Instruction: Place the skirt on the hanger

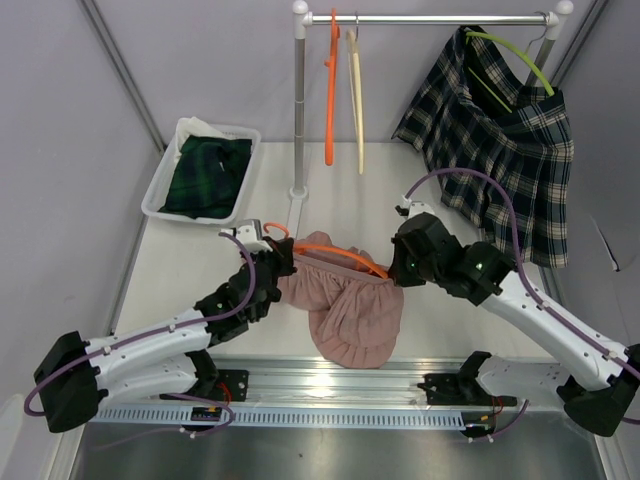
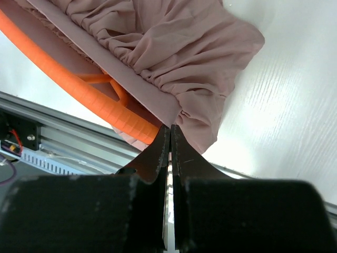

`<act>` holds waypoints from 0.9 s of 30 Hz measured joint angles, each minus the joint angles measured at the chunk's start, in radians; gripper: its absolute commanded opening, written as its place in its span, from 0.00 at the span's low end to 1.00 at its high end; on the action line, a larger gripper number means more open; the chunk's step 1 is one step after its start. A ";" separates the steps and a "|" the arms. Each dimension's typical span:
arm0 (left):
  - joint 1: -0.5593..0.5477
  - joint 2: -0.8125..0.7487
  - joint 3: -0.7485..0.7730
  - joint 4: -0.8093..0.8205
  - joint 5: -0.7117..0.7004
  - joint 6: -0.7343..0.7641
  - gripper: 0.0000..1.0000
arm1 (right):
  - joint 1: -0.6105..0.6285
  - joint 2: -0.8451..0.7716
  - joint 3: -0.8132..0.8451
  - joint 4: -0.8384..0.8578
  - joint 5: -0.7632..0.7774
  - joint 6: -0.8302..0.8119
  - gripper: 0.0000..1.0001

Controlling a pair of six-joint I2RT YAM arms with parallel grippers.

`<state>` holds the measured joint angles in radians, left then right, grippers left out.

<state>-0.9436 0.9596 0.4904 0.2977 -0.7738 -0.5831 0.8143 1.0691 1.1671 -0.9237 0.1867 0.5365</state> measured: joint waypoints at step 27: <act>-0.063 -0.066 -0.008 -0.055 -0.082 0.079 0.00 | 0.140 0.220 0.220 -0.113 0.126 -0.018 0.00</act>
<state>-1.0061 0.8932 0.4820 0.2432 -0.8562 -0.5037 0.9539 1.2892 1.3869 -1.0363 0.3122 0.5186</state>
